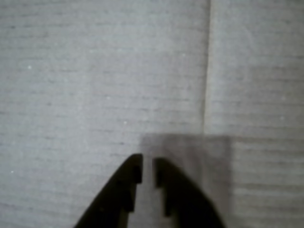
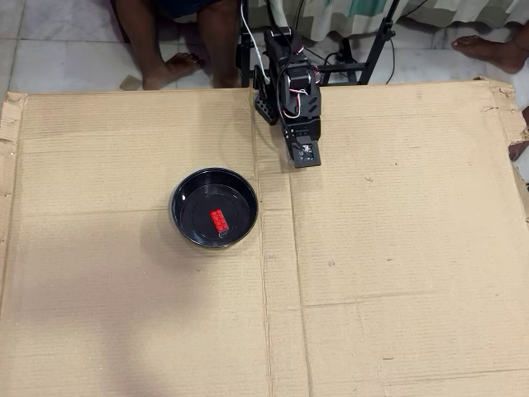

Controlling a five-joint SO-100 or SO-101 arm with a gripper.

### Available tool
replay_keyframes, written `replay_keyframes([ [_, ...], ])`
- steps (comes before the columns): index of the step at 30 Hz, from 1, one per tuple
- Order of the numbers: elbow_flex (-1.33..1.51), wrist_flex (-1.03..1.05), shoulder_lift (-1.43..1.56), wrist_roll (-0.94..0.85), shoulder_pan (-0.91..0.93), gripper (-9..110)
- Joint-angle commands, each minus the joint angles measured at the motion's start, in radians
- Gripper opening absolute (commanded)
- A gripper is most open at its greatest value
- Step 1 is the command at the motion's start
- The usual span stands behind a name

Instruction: Grasp a lego block and put it in the bin.

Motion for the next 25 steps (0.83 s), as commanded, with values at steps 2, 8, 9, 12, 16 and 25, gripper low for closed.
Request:
replay_keyframes([
  [2,0.014,0.054,-0.014,0.002,0.011,0],
  [8,0.014,0.052,-0.020,-0.011,0.011,0],
  [9,0.014,0.052,-0.021,-0.011,0.011,0],
  [12,0.014,0.052,-0.023,-0.011,0.011,0],
  [16,0.014,0.052,-0.023,-0.012,0.011,0],
  [25,0.014,0.051,-0.023,-0.012,0.011,0],
])
